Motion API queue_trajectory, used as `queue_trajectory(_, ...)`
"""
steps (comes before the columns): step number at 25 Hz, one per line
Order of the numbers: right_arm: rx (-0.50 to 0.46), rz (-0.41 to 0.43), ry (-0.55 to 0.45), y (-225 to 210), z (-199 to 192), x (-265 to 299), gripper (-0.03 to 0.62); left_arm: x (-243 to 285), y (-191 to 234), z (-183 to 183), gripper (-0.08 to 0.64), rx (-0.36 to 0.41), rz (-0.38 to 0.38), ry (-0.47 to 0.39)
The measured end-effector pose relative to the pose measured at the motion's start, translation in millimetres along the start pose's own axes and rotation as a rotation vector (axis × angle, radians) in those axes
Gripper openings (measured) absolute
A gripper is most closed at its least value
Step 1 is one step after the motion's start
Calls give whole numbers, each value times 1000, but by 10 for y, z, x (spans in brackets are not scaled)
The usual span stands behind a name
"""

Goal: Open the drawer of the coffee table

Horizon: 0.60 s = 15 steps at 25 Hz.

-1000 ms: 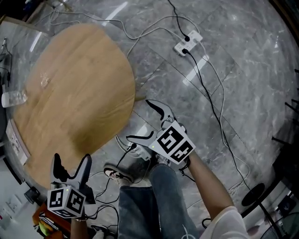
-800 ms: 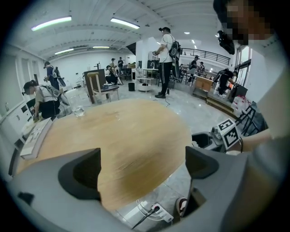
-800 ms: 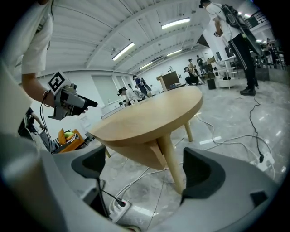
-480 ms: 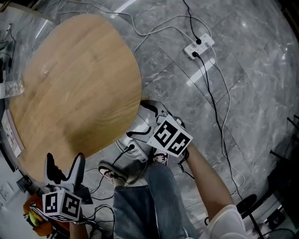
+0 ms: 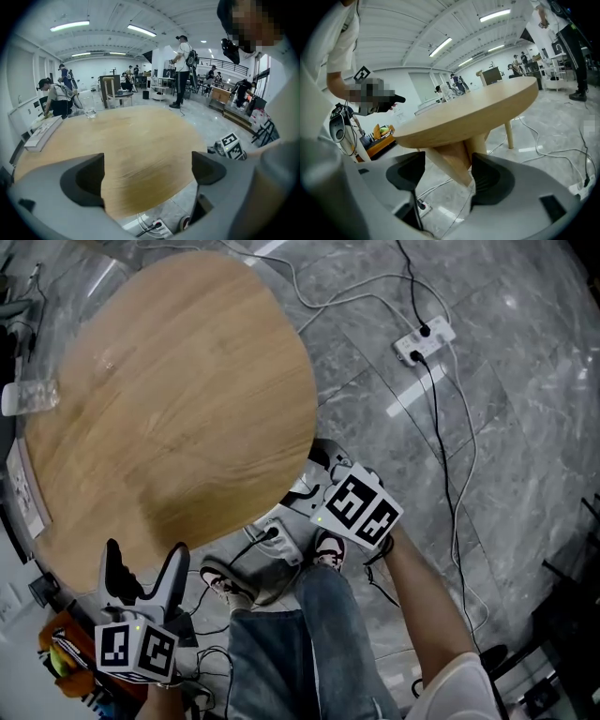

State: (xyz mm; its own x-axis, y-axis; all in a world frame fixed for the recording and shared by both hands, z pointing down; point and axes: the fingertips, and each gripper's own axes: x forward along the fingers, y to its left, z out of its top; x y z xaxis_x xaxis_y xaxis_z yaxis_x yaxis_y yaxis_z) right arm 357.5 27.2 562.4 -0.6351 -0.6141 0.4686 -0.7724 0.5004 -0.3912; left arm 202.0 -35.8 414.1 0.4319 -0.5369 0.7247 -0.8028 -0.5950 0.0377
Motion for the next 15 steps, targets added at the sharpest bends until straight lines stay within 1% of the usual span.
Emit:
queue_trajectory(2,-17,0,16,-12,-23,41,306,-20,45,20,574,1,8,-10)
queue_trajectory(6,-49,9,43,-31,-46,89,258,-36,123,53,575,-16,11,-19)
queue_trajectory(11,-107,35,74,-31,-78,83,228,-20,185,87,574,-78,7,-28)
queue_trajectory(15,-178,39,99,-35,-71,59,198,16,215,116,574,-103,10,-36)
